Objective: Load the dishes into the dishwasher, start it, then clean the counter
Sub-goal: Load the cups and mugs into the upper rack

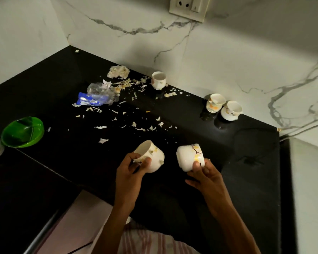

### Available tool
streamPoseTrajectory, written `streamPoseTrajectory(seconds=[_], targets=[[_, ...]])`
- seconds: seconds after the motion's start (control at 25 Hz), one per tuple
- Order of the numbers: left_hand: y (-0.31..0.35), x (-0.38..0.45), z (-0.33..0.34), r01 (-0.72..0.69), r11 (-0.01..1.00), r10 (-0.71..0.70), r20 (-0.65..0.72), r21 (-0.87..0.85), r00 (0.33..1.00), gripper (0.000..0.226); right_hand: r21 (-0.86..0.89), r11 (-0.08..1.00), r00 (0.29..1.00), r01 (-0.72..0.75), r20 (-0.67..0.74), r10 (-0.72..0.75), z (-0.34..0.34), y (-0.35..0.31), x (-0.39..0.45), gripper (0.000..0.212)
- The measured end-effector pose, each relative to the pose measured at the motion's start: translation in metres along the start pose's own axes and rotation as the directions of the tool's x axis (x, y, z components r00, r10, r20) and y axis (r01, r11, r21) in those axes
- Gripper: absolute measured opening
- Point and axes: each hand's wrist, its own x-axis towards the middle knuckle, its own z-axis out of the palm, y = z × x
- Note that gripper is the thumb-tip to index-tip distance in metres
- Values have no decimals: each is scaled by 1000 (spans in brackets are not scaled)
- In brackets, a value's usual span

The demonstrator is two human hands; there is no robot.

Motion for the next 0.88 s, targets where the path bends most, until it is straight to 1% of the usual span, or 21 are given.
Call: streamPoseTrajectory(seconds=[0.16, 0.28, 0.32, 0.36, 0.4, 0.44, 0.48, 0.52, 0.56, 0.6, 0.64, 0.76, 0.84, 0.88], targets=[[1, -17, 19, 98, 978, -78, 109, -185, 991, 59, 218, 976, 998, 20, 58, -34, -28, 6, -32, 32], [6, -34, 36, 192, 914, -131, 188, -356, 973, 79, 388, 921, 996, -26, 85, -8, -40, 6, -46, 38], [7, -40, 41, 237, 879, -155, 224, -413, 962, 83, 434, 900, 996, -30, 90, -10, -43, 5, -50, 43], [8, -47, 45, 285, 838, -183, 254, -465, 950, 87, 478, 878, 996, -30, 90, -16, -46, 3, -54, 54], [10, -53, 48, 335, 797, -216, 280, -503, 935, 88, 524, 851, 995, -34, 93, -18, -49, 3, -57, 67], [11, -60, 51, 377, 762, -251, 296, -527, 922, 84, 567, 823, 995, -43, 96, -14, -51, 2, -62, 76], [11, -67, 55, 409, 734, -283, 304, -541, 910, 75, 605, 794, 996, -56, 95, -3, -54, 2, -68, 77], [11, -73, 58, 428, 722, -309, 300, -544, 902, 64, 646, 760, 995, -74, 97, 14, -57, 2, -73, 72], [10, -80, 62, 437, 722, -326, 293, -537, 899, 59, 683, 724, 994, -97, 96, 42, -61, 2, -78, 67], [8, -86, 66, 440, 729, -335, 288, -524, 897, 59, 712, 692, 993, -121, 97, 74, -64, 3, -83, 64], [6, -92, 69, 441, 740, -341, 280, -508, 897, 64, 732, 668, 991, -135, 94, 98, -69, 5, -88, 65], [2, -109, 79, 437, 778, -346, 273, -452, 898, 99, 753, 644, 990, -134, 75, 119, -84, 12, -101, 62], [-6, -122, 87, 436, 784, -345, 272, -443, 898, 107, 754, 647, 993, -110, 64, 94, -95, 19, -111, 58], [-11, -128, 89, 436, 779, -342, 278, -450, 898, 107, 757, 646, 995, -99, 69, 72, -100, 22, -117, 64]])
